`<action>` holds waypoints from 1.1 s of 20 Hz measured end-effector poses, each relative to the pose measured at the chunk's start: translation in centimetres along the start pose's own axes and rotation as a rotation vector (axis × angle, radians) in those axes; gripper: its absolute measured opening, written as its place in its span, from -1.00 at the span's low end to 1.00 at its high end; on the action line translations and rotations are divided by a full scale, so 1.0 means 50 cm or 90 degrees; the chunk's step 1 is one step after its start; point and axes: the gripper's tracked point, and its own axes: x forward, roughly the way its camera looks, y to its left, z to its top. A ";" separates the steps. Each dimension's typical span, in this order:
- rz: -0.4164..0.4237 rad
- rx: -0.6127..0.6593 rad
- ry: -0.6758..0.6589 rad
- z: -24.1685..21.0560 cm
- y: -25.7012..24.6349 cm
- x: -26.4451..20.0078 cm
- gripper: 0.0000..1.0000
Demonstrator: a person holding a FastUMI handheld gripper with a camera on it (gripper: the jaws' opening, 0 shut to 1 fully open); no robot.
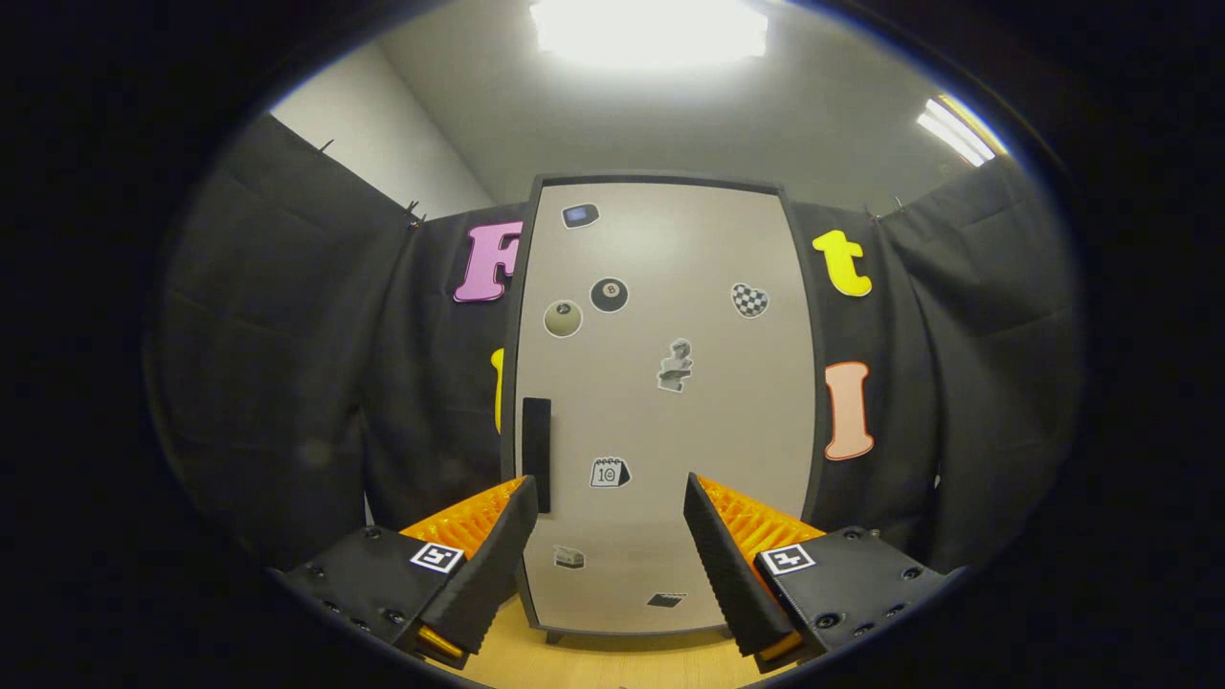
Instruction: Open the shoe cabinet door, grab the shoes and put them into the shoe cabinet, then close the shoe cabinet door.
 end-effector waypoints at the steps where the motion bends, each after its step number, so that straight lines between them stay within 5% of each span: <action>1: 0.005 0.001 0.002 0.000 0.011 0.023 0.93; 15: 0.059 0.013 0.122 -0.111 0.139 0.271 0.94; 22: 0.047 0.032 0.142 -0.109 0.150 0.316 0.23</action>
